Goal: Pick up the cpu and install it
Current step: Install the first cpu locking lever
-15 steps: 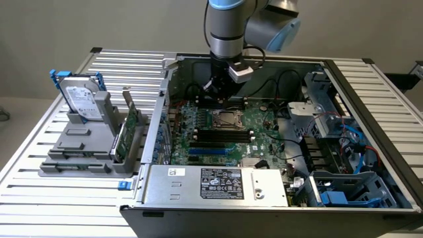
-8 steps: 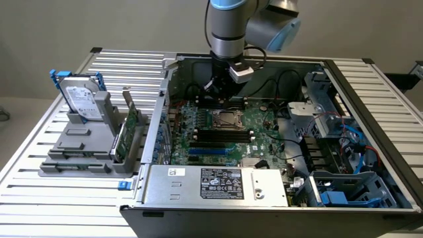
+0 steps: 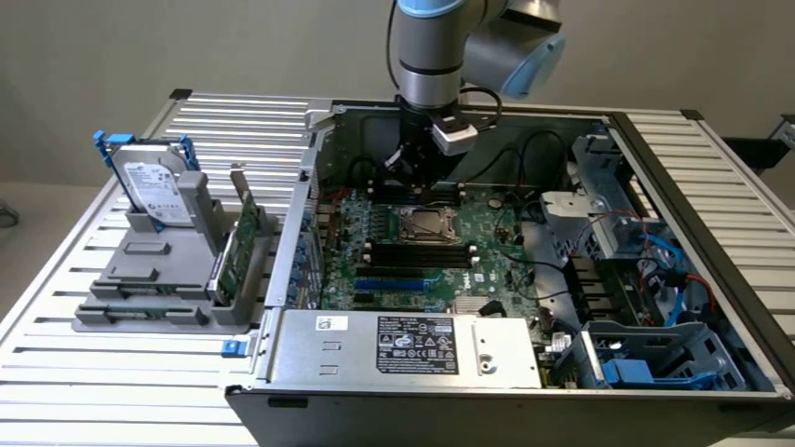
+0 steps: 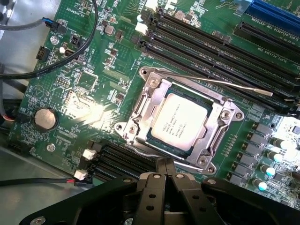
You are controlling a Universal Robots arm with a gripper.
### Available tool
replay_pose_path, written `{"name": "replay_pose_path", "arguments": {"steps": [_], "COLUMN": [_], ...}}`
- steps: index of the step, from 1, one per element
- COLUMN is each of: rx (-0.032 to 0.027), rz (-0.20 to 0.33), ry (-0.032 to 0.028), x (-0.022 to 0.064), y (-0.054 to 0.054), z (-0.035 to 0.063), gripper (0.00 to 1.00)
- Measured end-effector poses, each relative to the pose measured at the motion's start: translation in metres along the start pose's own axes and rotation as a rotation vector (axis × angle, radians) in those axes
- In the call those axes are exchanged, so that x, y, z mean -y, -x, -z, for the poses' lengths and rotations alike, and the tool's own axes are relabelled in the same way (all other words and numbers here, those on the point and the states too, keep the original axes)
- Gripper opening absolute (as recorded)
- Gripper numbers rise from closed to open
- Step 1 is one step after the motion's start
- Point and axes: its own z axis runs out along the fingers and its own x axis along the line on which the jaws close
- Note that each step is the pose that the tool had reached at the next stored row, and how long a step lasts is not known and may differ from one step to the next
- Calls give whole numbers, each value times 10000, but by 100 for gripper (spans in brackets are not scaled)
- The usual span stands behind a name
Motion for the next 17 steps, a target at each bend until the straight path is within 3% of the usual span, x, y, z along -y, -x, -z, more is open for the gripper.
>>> {"name": "replay_pose_path", "arguments": {"steps": [6, 17], "rx": [76, 137], "rz": [-39, -60], "ry": [80, 82], "x": [12, 9], "y": [-22, -48], "z": [-5, 2], "gripper": [11, 11]}}
